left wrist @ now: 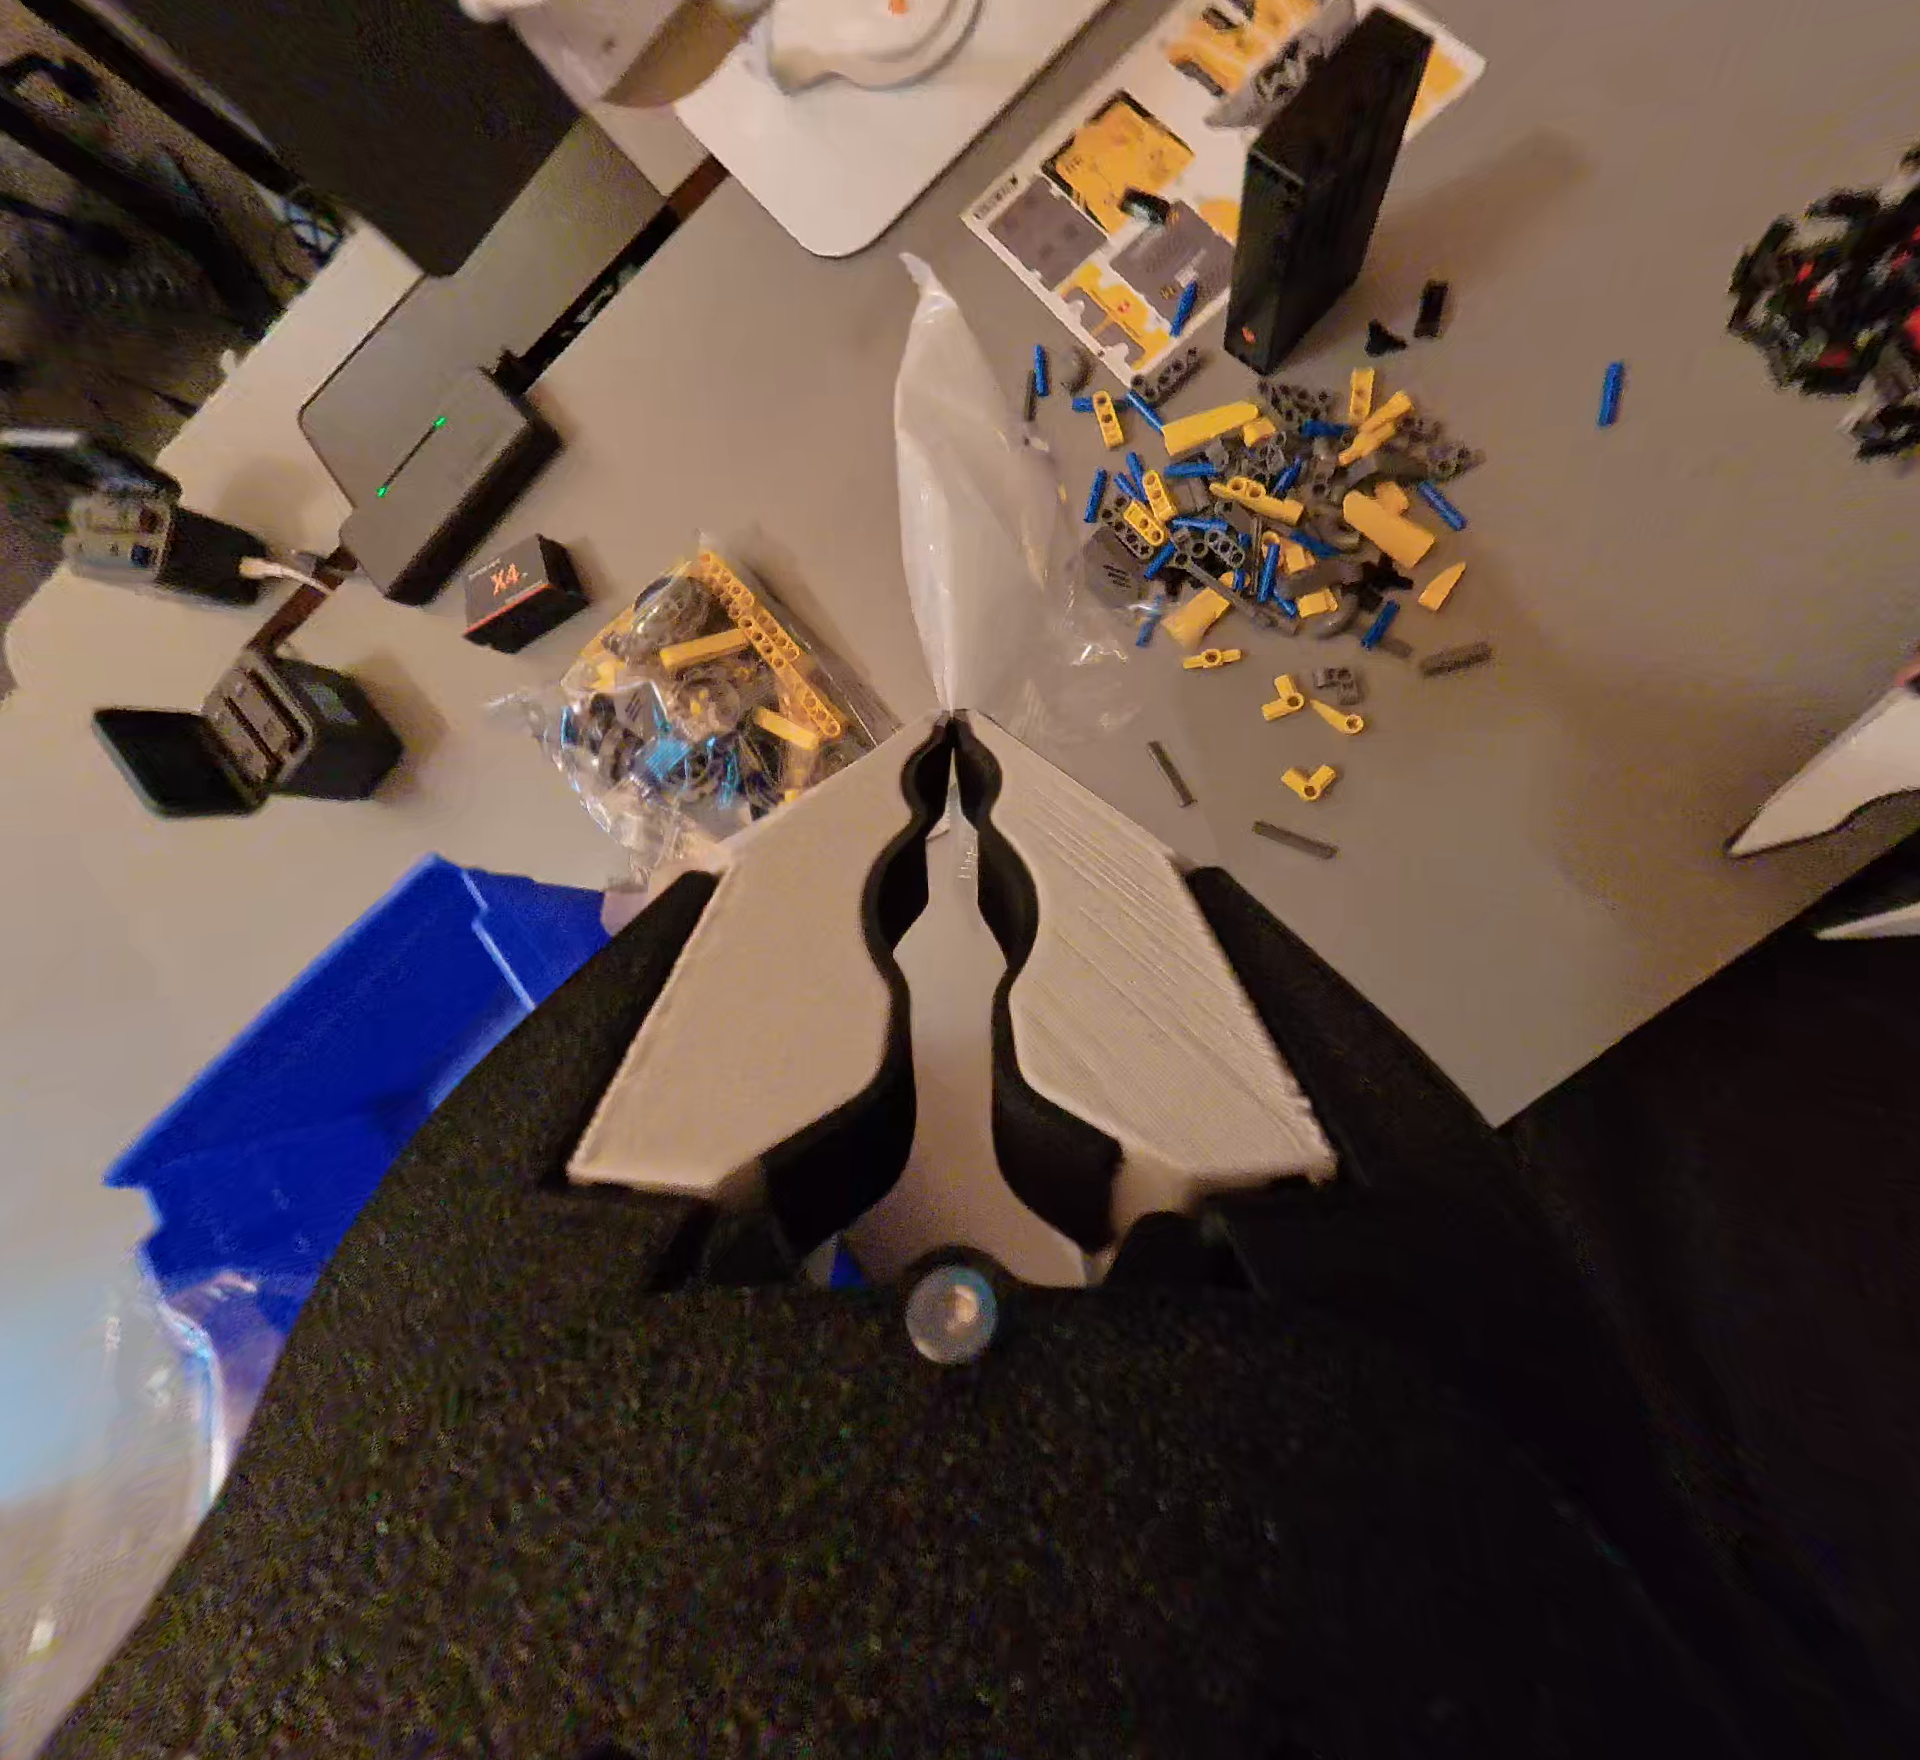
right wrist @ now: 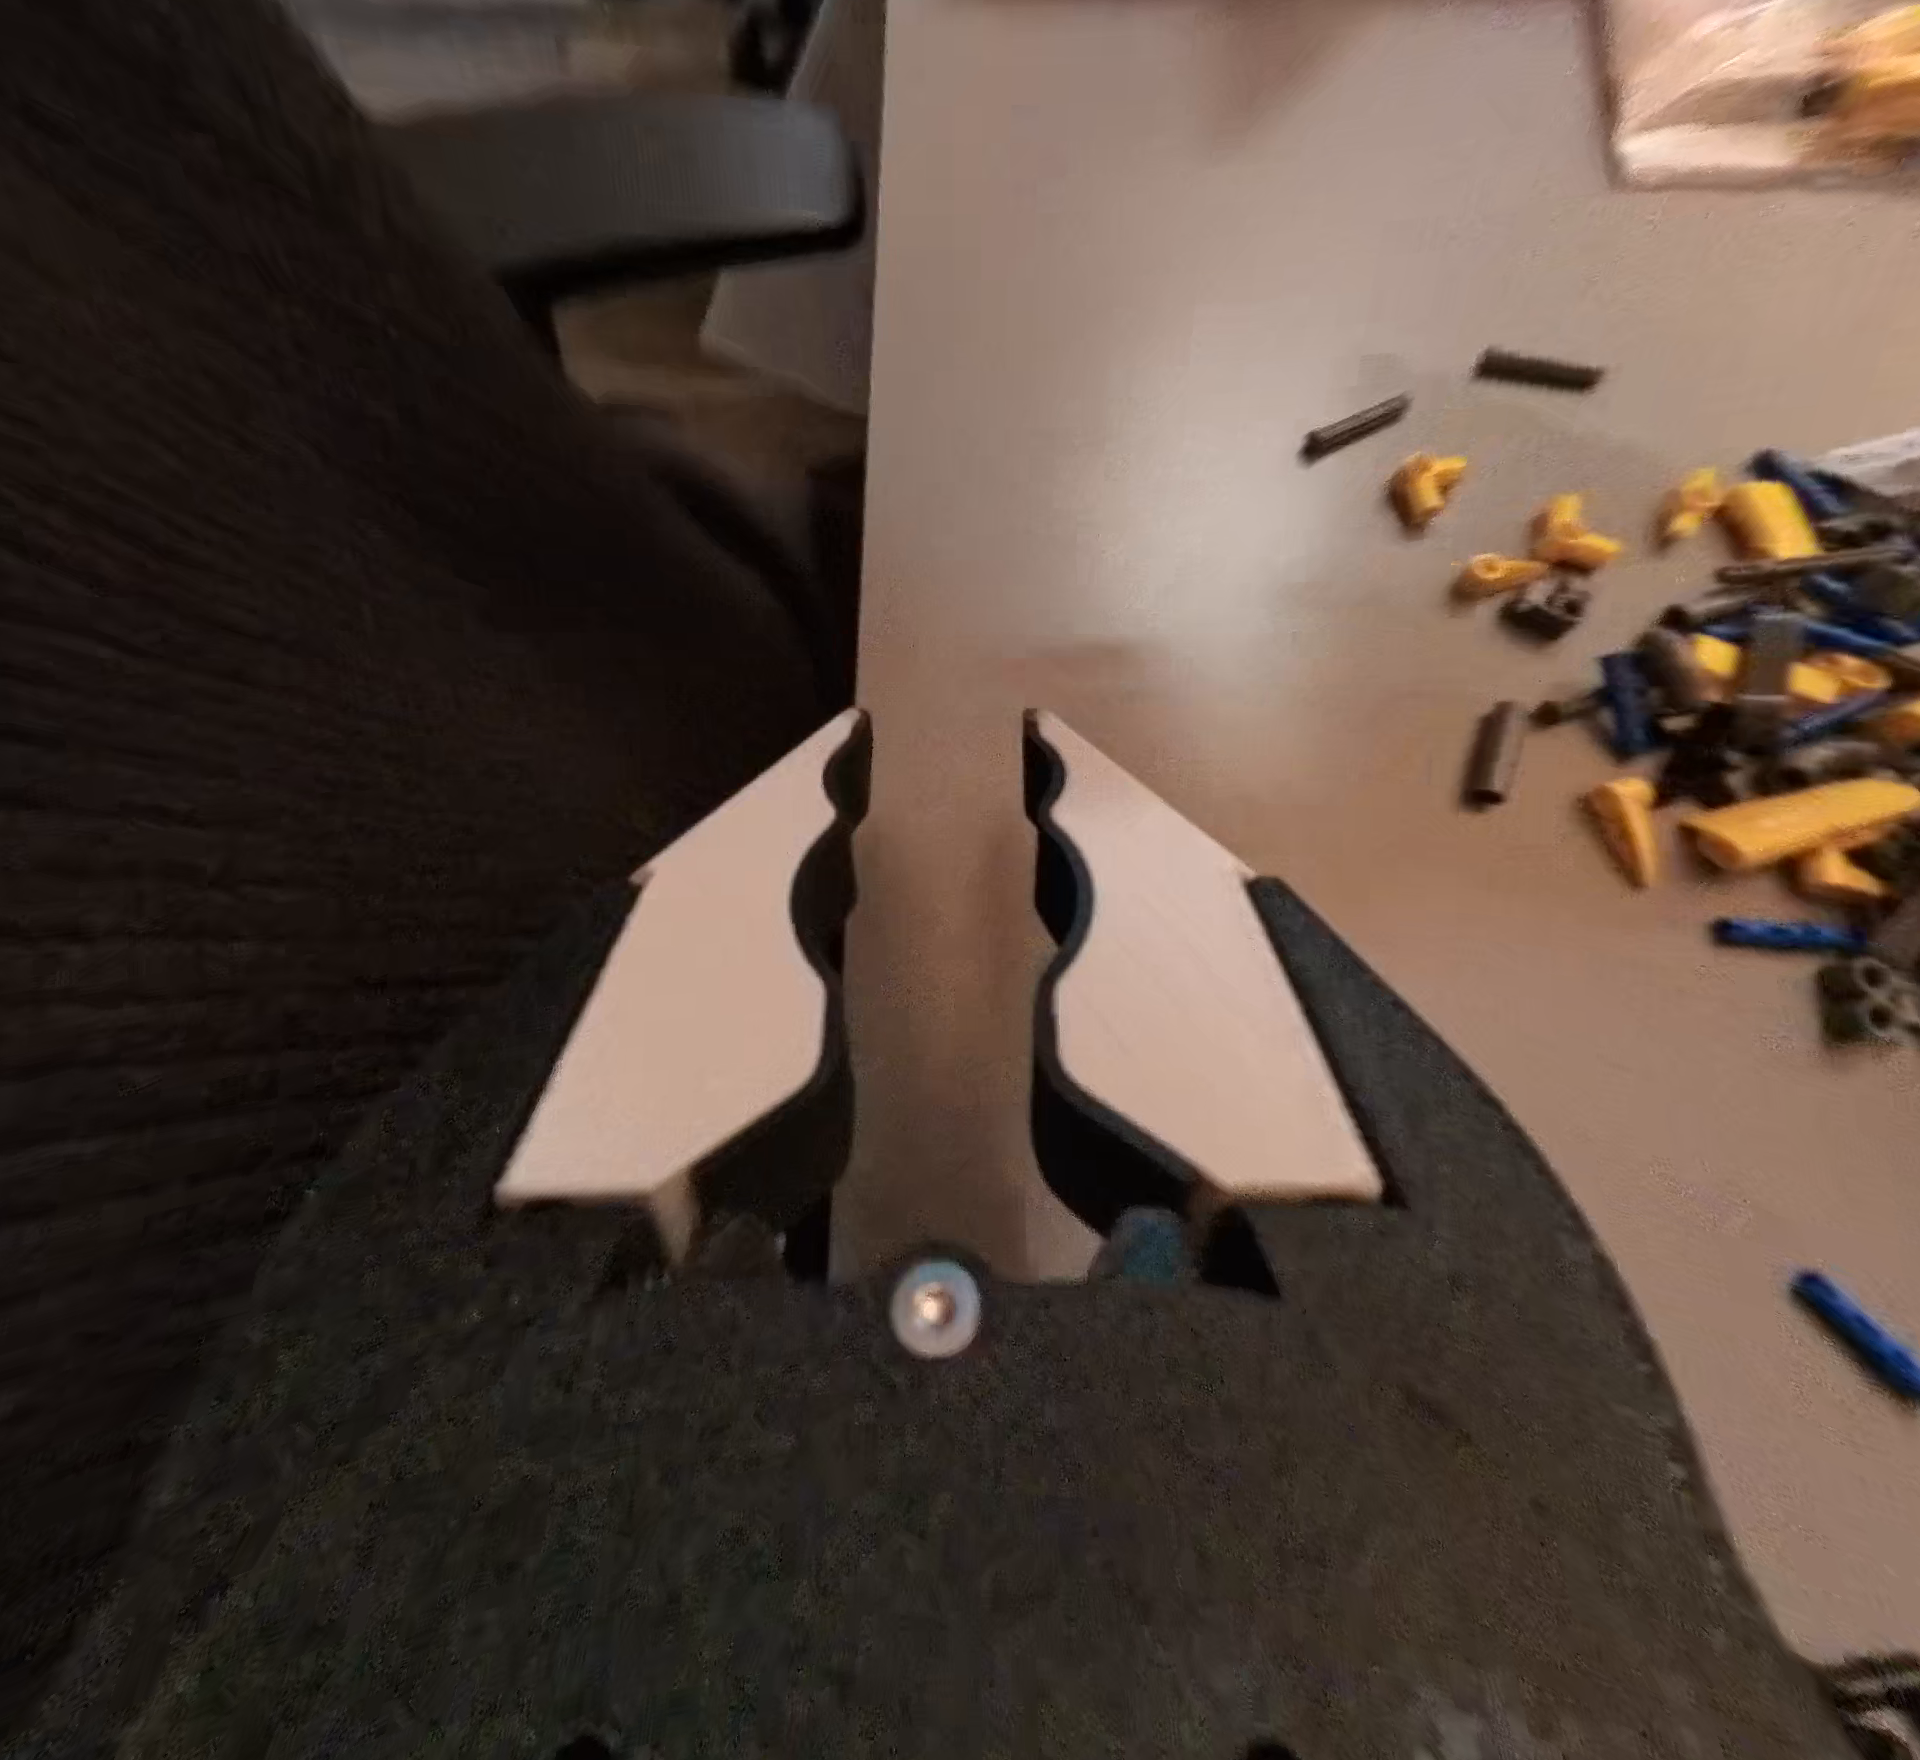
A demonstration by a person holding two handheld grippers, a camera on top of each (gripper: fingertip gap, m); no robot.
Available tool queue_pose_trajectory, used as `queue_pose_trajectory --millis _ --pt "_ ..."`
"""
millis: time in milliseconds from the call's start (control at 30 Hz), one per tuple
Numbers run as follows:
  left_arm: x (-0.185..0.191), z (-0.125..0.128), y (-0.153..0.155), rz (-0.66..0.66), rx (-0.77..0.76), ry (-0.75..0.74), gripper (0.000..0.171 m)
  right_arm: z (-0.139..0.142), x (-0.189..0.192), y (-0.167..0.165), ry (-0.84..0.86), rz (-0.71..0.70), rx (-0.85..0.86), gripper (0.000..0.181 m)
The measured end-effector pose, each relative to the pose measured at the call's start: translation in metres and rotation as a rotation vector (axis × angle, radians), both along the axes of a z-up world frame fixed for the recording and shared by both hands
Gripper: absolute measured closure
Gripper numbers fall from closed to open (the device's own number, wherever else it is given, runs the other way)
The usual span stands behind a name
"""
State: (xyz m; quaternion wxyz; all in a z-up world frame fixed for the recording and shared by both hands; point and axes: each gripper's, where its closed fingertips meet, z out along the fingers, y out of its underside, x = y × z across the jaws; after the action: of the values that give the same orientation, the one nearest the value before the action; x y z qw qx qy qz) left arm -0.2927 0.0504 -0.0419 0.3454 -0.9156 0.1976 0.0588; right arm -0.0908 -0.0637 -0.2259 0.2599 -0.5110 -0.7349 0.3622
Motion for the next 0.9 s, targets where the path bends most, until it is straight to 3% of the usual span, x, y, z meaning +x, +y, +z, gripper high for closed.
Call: queue_pose_trajectory --millis 100,300,400,767,900 --pt "-0.019 0.011 -0.021 0.051 0.087 -0.088 0.171 -0.008 -0.001 0.001 -0.029 0.018 0.018 0.153" --pt "-0.041 0.018 -0.068 0.115 0.182 -0.2 0.171 0.022 0.008 0.033 0.017 -0.104 -0.031 0.153" --pt "-0.044 0.016 -0.087 0.124 0.204 -0.226 0.171 0.032 0.014 0.023 0.036 -0.105 -0.043 0.153" --pt "-0.021 0.006 -0.15 0.112 0.254 -0.277 0.171 0.019 0.047 -0.018 -0.014 -0.179 0.035 0.153" --pt "-0.006 0.003 -0.17 0.098 0.283 -0.319 0.171 -0.001 0.063 -0.039 -0.073 -0.178 0.071 0.153"
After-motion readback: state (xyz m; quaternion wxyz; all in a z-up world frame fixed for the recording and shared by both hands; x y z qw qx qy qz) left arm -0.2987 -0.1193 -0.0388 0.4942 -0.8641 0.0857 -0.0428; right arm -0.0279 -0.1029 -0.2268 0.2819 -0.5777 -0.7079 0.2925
